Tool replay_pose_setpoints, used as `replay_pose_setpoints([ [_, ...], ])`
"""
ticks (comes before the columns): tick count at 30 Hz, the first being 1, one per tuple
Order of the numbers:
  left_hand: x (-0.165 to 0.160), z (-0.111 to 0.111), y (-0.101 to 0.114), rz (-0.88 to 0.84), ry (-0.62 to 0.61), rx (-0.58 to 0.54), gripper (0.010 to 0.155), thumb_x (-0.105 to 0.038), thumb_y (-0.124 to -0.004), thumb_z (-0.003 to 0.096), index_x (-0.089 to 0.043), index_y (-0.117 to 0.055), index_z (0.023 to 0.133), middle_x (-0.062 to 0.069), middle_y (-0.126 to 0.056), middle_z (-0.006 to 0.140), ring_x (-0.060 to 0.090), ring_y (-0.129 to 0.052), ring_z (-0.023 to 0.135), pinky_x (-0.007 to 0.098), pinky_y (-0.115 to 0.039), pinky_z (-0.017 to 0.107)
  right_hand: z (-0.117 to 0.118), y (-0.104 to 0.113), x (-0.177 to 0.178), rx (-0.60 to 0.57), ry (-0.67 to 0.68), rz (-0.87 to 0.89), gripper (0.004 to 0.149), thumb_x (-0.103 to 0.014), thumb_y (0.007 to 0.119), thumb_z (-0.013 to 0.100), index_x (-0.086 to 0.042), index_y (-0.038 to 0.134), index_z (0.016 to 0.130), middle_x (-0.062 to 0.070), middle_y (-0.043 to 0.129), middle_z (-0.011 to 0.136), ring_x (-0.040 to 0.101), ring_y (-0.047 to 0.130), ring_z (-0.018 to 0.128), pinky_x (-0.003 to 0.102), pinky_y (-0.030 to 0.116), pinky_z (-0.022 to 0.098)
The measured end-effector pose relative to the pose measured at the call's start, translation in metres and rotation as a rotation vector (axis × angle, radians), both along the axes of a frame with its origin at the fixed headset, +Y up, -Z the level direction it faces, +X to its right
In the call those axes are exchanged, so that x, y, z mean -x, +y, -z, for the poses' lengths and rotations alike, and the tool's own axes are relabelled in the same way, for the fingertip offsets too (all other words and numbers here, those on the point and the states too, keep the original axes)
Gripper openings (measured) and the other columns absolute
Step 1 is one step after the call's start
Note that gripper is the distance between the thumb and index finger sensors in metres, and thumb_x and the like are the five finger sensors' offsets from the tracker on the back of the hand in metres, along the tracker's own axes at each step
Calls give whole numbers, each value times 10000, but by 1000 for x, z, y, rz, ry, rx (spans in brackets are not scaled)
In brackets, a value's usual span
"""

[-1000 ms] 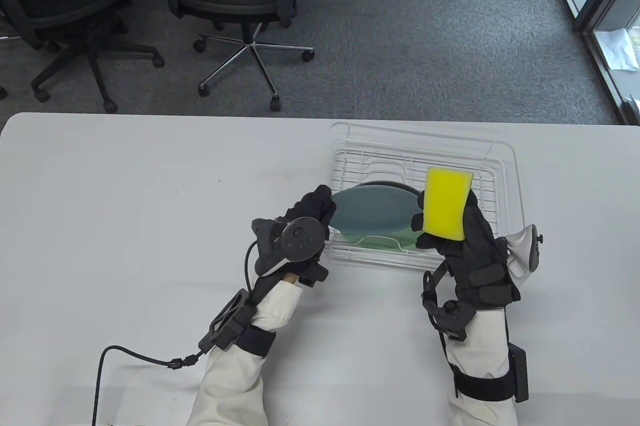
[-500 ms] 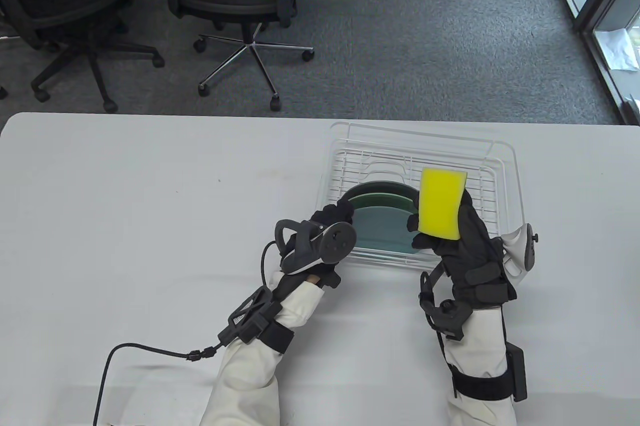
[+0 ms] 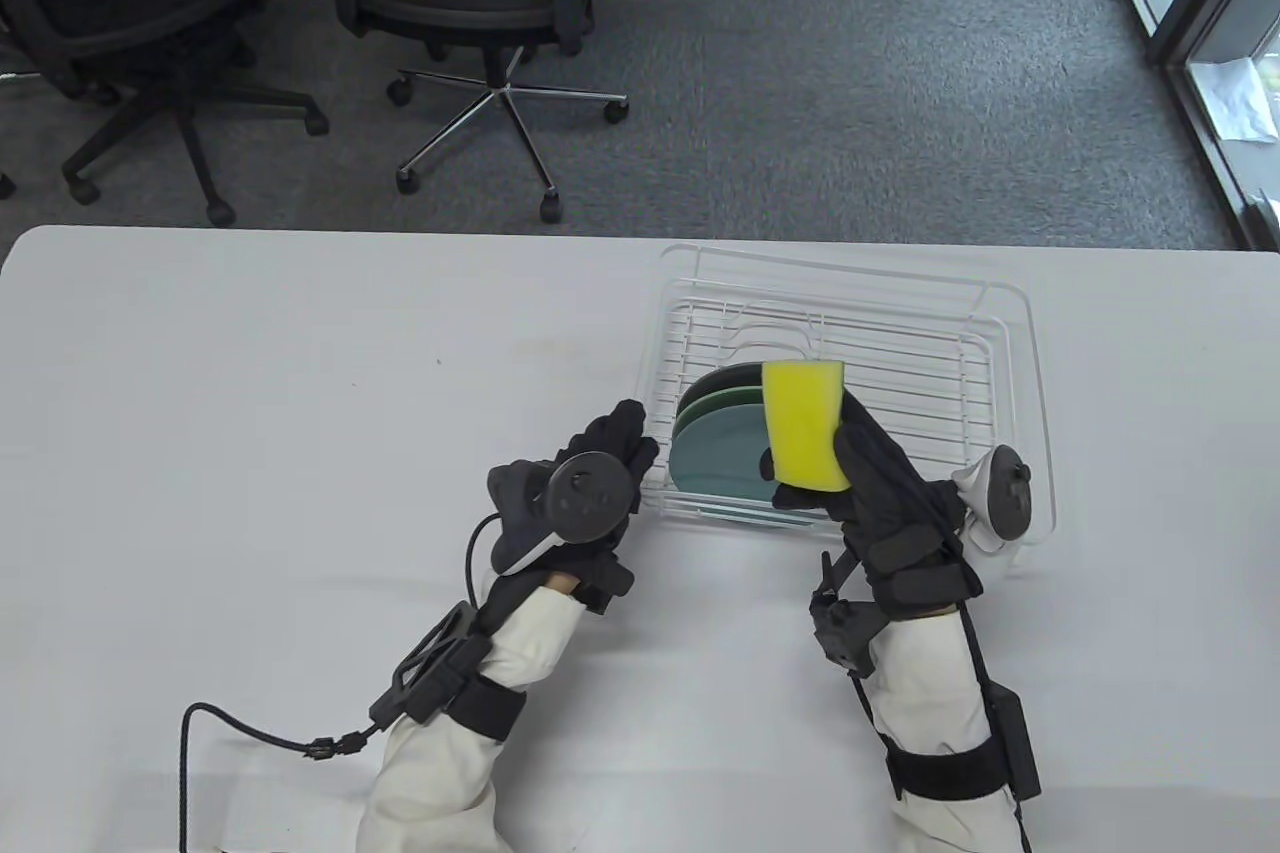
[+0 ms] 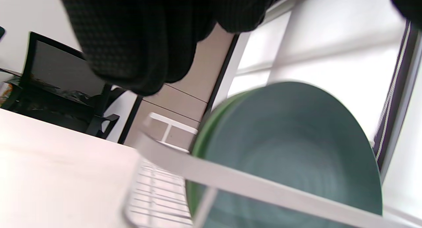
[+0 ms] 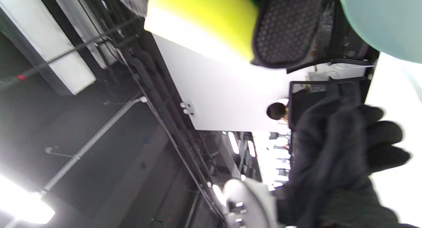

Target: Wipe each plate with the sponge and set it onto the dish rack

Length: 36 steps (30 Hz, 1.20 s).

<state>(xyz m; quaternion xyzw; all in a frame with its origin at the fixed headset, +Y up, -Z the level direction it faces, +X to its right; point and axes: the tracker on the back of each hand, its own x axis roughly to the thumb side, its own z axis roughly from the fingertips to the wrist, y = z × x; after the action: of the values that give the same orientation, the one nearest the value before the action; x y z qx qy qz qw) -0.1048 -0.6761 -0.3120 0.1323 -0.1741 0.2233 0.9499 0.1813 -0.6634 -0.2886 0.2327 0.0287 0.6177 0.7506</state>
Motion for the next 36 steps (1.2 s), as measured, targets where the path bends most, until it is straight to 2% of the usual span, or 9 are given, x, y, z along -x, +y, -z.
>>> replay_pose_setpoints([
  [7,71,-18,-3,-26,125,-3,496,-284,-718,565,-19,-752,983,219,-962,824,361,-1052,603,292,-989,358,1,-26,33,27,1,-329,627,-345,606,676,49,455,1140,402,612,1008,512,778,757,477,784,543],
  [12,96,-22,-14,-76,172,21,503,-287,-715,567,-10,-745,985,226,-956,829,369,-1047,608,301,-985,361,-4,-40,51,8,9,-525,623,-329,644,653,63,507,1117,413,647,979,532,777,741,501,781,526],
  [16,106,-25,-27,-94,184,37,504,-287,-715,567,-8,-743,986,228,-953,832,370,-1046,610,304,-984,364,-11,-53,63,-90,-59,-801,616,-323,671,631,65,555,1095,402,673,959,548,763,752,520,775,525],
  [18,109,-26,-31,-91,186,57,508,-287,-714,566,-4,-741,987,232,-950,834,375,-1044,613,307,-983,366,-15,-60,69,-127,-56,-935,608,-312,681,622,64,569,1086,396,605,1012,568,750,757,539,764,529],
  [20,112,-28,-33,-91,194,52,509,-287,-713,566,-2,-740,987,231,-950,835,374,-1043,614,307,-983,366,-20,-68,75,-185,-58,-1080,611,-310,683,620,61,557,1088,399,550,1057,578,739,763,546,756,537],
  [24,118,-31,-39,-73,210,63,510,-288,-713,567,-1,-740,987,234,-949,835,376,-1042,615,309,-982,367,-27,-87,89,-302,-65,-1333,647,-311,690,611,62,520,1112,423,583,1033,583,743,755,550,757,534],
  [30,124,-32,-46,-76,229,86,512,-286,-713,566,3,-738,988,234,-947,835,378,-1042,614,311,-981,367,-35,-108,107,-349,4,-1467,652,-306,693,604,81,522,1100,434,601,1006,592,733,756,562,745,542],
  [33,123,-32,-47,-70,225,91,512,-285,-714,565,4,-739,987,234,-950,833,377,-1042,614,312,-981,366,-38,-108,110,-374,17,-1493,669,-327,710,595,72,525,1100,425,606,1006,591,729,763,566,741,546],
  [36,120,-32,-50,-58,222,100,514,-280,-715,564,9,-735,989,234,-949,834,376,-1042,614,313,-980,365,-39,-106,110,-345,43,-1478,658,-365,704,597,32,557,1100,410,616,1013,585,726,777,570,738,549],
])
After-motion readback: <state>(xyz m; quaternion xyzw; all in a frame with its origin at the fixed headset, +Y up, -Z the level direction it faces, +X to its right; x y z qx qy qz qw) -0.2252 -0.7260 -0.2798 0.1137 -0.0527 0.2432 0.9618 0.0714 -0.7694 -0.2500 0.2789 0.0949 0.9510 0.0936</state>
